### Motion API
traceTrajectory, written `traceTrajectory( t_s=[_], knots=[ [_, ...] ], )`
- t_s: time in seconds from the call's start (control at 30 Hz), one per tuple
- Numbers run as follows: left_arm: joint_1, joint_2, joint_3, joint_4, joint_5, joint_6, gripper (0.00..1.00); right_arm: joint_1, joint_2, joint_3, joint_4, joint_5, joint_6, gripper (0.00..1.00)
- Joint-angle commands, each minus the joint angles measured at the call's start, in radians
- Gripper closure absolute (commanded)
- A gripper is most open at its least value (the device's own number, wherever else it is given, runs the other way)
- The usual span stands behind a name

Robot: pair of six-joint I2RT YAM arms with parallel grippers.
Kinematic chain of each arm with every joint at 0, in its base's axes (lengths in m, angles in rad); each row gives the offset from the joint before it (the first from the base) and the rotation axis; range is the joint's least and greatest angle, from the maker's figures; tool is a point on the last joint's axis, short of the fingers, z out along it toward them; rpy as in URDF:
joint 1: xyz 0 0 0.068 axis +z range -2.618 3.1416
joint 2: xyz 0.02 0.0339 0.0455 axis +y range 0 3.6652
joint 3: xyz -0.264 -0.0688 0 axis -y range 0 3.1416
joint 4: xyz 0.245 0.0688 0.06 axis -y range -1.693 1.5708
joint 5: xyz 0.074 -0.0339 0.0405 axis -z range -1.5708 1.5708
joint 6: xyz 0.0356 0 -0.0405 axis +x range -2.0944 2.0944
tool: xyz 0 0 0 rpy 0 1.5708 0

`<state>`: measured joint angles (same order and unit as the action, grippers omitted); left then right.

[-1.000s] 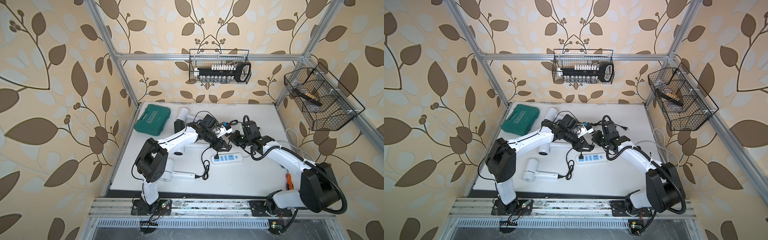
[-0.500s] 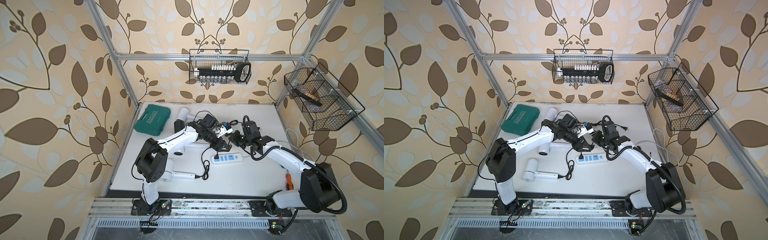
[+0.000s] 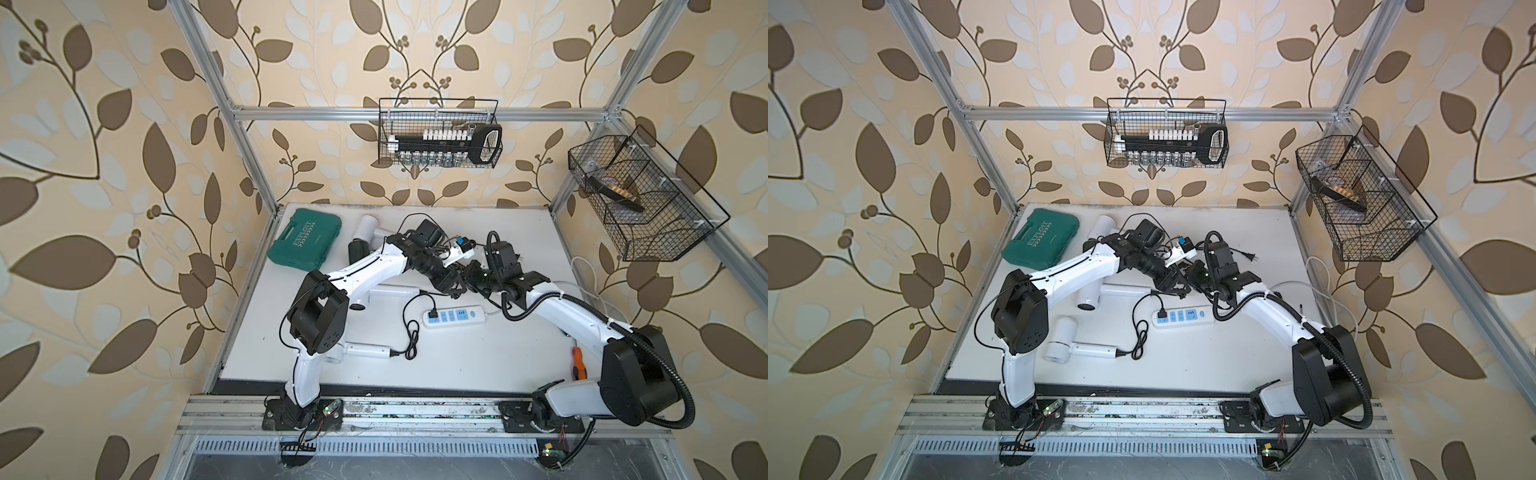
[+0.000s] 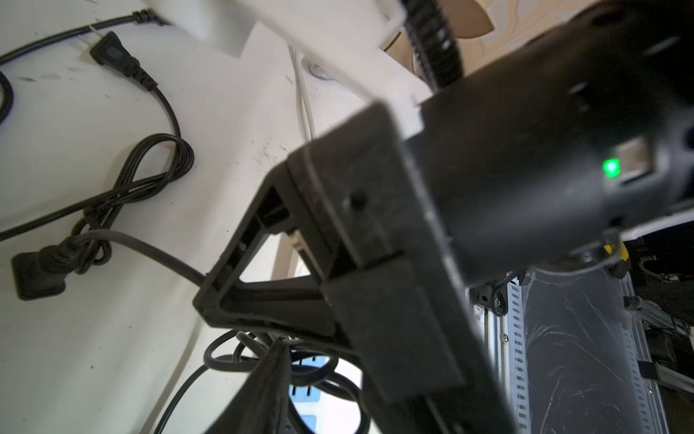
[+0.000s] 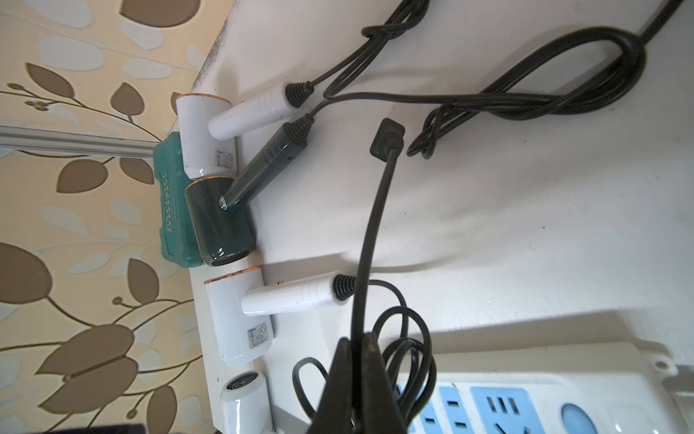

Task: Charge the blow dryers
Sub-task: Pick up the plug from the center of the board.

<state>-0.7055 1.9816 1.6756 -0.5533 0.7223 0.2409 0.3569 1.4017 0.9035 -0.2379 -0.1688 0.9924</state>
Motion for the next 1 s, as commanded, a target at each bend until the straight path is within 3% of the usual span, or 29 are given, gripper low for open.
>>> traceTrajectory(
  t_s=[0.0,0.1,0.5,0.63,0.7,0.8,0.97],
  knots=[
    [0.004,-0.039,-0.051,0.049,0.024,0.005,0.50,-0.010,-0.028,0.027,-0.023,0.013,0.041,1.00],
    [0.002,-0.049,-0.080,0.084,0.022,-0.012,0.45,-0.012,-0.029,0.031,-0.016,-0.003,0.043,1.00],
    [-0.004,0.030,0.011,0.053,-0.013,-0.028,0.45,-0.011,-0.050,0.002,0.047,-0.089,0.103,1.00],
    [-0.007,0.043,0.029,0.045,-0.006,-0.031,0.63,-0.006,-0.052,-0.014,0.070,-0.092,0.113,1.00],
    [-0.008,0.042,0.031,0.045,-0.004,-0.027,0.80,-0.006,-0.056,-0.020,0.072,-0.094,0.112,1.00],
    [-0.008,0.041,0.032,0.037,-0.004,-0.015,0.98,-0.007,-0.059,-0.023,0.072,-0.095,0.106,1.00],
    [-0.009,0.044,0.048,0.011,-0.012,0.002,1.00,-0.008,-0.061,-0.020,0.053,-0.083,0.085,1.00]
  ],
)
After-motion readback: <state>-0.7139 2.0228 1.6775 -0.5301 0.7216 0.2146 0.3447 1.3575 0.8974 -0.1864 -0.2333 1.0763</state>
